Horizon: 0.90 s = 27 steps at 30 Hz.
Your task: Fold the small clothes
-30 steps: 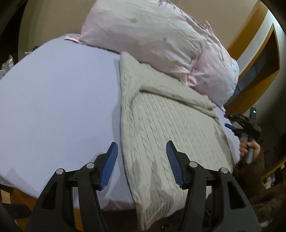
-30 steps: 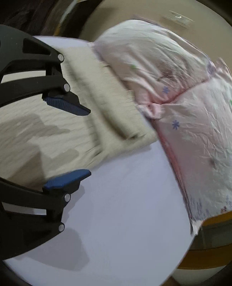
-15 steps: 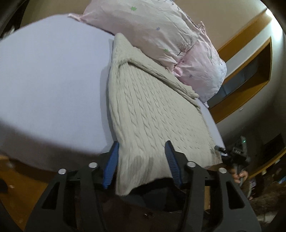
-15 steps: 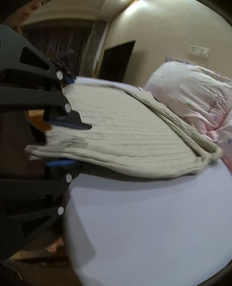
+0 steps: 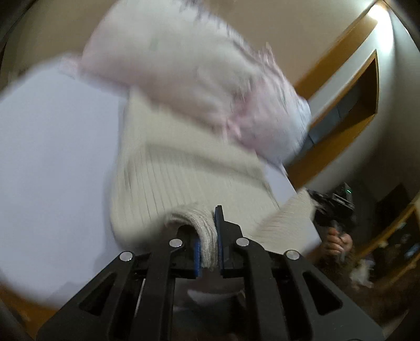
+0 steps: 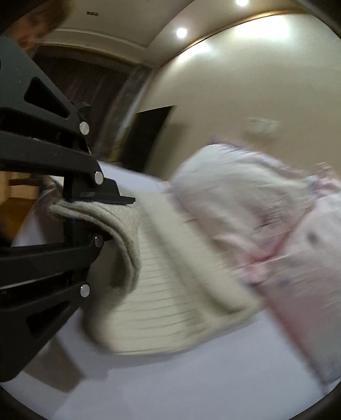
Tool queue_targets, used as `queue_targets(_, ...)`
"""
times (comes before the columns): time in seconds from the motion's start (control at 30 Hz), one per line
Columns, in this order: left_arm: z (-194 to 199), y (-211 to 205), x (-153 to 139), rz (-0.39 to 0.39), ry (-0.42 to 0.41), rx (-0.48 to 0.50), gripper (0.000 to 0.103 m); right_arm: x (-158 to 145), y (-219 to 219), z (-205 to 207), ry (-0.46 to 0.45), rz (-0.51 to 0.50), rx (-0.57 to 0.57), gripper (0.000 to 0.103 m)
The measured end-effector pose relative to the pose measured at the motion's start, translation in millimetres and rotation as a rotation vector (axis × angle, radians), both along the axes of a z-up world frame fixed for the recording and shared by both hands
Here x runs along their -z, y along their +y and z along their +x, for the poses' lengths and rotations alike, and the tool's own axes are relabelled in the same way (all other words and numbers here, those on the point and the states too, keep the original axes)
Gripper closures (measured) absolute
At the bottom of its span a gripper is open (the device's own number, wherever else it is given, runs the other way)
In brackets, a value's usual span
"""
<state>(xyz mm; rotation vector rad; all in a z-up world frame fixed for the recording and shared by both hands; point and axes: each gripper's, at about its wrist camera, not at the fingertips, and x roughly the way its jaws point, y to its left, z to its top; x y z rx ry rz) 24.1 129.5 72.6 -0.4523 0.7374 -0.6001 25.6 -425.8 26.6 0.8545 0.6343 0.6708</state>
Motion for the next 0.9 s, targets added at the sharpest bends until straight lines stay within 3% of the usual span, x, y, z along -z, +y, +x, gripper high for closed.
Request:
queue_targets(0.13,112.6,3.2,-8.7,0.003,-0.033,-0.142,0.094,-0.8,-19.3,87.6,-0.009,0.112,0.151,0.096)
queue_targets(0.27,215.8,-17.4,24.4,0.077,0.077,-0.202,0.095,40.2,-14.4,164.2,0.159,0.056,0.301,0.096)
queue_targets(0.33,237.3,-23.8,39.3,0.102,0.127,-0.211,0.095,57.4,-12.3,178.4,0.212,0.084,0.312,0.096)
queue_targets(0.43,249.8,-21.8,48.6,0.086,0.142,-0.204,0.095,54.9,-13.4,184.3,0.189,0.073,0.325,0.094)
queue_targets(0.5,249.8,-9.2,50.7,0.029,0.169,-0.192,0.095,56.7,-14.2,187.0,0.192,0.084,0.333,0.081)
queue_targets(0.57,249.2,4.4,47.9,-0.067,0.198,-0.170,0.092,54.8,-15.3,186.1,0.152,0.067,0.357,0.059)
queue_targets(0.6,245.9,11.7,43.1,-0.116,0.198,-0.163,0.087,49.7,-16.9,182.0,0.132,0.033,0.392,0.047)
queue_targets(0.63,242.5,17.4,37.8,-0.145,0.184,-0.167,0.073,44.4,-18.0,178.0,0.125,0.006,0.427,0.011)
queue_targets(0.67,232.5,25.7,26.6,-0.143,0.139,-0.198,0.058,39.1,-20.3,171.0,0.105,-0.019,0.479,0.004)
queue_targets(0.7,224.1,30.5,19.6,-0.127,0.100,-0.224,0.025,35.1,-23.2,164.2,0.084,-0.036,0.515,0.004)
queue_targets(0.73,214.6,33.5,12.6,-0.107,0.064,-0.241,0.016,31.7,-22.7,161.5,0.068,-0.053,0.533,0.004)
queue_targets(0.8,198.0,34.5,8.3,-0.052,0.051,-0.211,0.016,26.9,-24.7,157.4,0.038,-0.075,0.534,0.004)
queue_targets(0.9,187.9,24.7,25.5,0.005,0.133,-0.156,0.021,27.6,-21.8,157.0,0.026,-0.096,0.500,0.004)
